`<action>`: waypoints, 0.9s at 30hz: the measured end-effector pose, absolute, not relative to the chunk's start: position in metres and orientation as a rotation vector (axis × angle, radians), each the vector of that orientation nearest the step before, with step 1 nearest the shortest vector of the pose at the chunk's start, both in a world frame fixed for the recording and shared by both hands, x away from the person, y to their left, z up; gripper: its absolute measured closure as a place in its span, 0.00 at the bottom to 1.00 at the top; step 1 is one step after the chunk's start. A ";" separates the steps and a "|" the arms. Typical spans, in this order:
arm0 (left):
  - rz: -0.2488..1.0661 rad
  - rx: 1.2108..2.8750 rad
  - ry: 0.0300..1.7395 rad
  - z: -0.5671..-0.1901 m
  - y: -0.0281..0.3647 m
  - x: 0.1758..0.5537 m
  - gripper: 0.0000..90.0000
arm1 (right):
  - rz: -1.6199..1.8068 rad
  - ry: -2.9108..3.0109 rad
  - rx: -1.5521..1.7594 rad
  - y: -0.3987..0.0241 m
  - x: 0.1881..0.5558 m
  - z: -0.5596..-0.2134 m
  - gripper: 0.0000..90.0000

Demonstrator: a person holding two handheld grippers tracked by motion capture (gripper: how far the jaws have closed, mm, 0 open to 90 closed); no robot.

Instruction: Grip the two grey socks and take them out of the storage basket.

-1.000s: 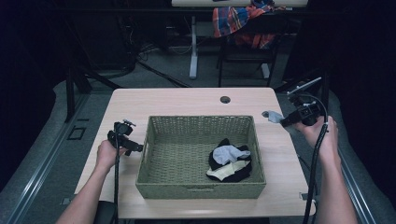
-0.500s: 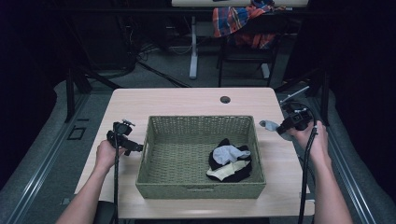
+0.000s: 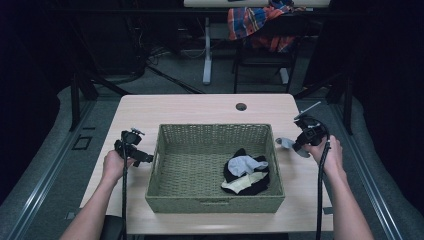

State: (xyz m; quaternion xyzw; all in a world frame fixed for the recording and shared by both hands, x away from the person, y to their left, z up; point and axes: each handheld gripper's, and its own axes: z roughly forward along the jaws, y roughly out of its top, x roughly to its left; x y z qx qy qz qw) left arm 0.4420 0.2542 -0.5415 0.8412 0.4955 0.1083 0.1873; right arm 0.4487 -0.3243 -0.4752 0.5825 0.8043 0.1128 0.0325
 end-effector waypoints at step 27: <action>0.302 2.367 1.393 -0.541 0.254 0.442 0.00 | 0.430 2.477 1.753 -0.320 0.444 -0.460 0.44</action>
